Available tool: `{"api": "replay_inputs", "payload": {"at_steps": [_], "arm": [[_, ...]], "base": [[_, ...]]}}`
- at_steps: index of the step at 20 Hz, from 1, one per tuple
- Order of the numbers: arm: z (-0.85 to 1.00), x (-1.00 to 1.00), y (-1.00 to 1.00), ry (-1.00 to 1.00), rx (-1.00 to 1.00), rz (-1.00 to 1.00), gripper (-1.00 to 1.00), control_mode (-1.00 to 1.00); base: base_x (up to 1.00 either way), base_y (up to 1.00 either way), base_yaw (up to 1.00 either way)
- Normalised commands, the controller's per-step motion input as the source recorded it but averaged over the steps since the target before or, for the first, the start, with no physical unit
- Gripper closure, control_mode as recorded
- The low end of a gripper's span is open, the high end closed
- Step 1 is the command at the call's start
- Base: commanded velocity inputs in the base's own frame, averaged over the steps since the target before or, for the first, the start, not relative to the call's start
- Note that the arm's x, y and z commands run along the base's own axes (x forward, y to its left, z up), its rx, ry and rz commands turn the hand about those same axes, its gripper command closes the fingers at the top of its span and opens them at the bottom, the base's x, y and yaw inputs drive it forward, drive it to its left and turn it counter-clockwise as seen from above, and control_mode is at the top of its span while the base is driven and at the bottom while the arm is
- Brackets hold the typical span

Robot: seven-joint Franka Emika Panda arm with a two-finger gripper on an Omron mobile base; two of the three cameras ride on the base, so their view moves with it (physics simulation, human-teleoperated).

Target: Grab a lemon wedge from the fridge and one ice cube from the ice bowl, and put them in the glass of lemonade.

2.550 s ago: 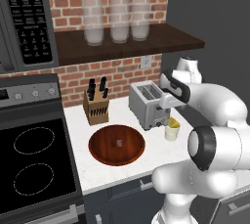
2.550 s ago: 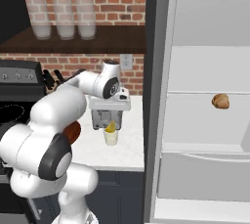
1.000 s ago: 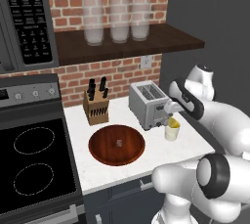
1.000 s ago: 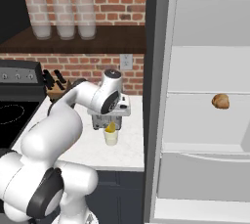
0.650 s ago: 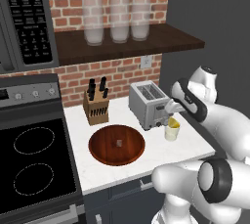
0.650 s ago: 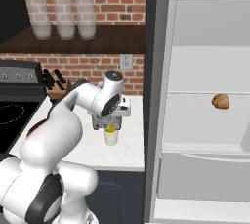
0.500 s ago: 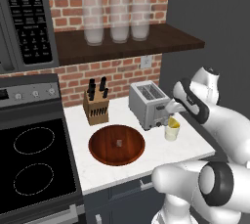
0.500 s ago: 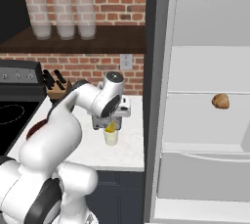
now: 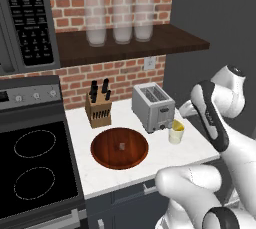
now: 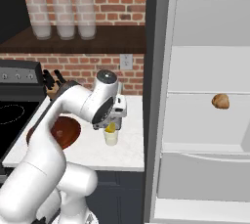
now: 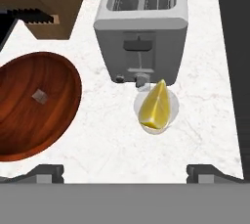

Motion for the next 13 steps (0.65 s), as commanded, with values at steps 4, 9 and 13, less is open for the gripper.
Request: {"api": "replay_inputs", "payload": {"at_steps": [4,9,13], "arm": [[0.44,-0.84,0.10,-0.11,0.00,-0.04,-1.00,-1.00],[0.32,-0.92,0.18,-0.10,-0.01,-0.04,-1.00,-1.00],[0.48,-0.40,0.49,0.00,-0.12,-0.07,-1.00,-1.00]], "base": [[0.00,0.00,0.00],[0.00,0.00,0.00],[0.00,0.00,0.00]]}}
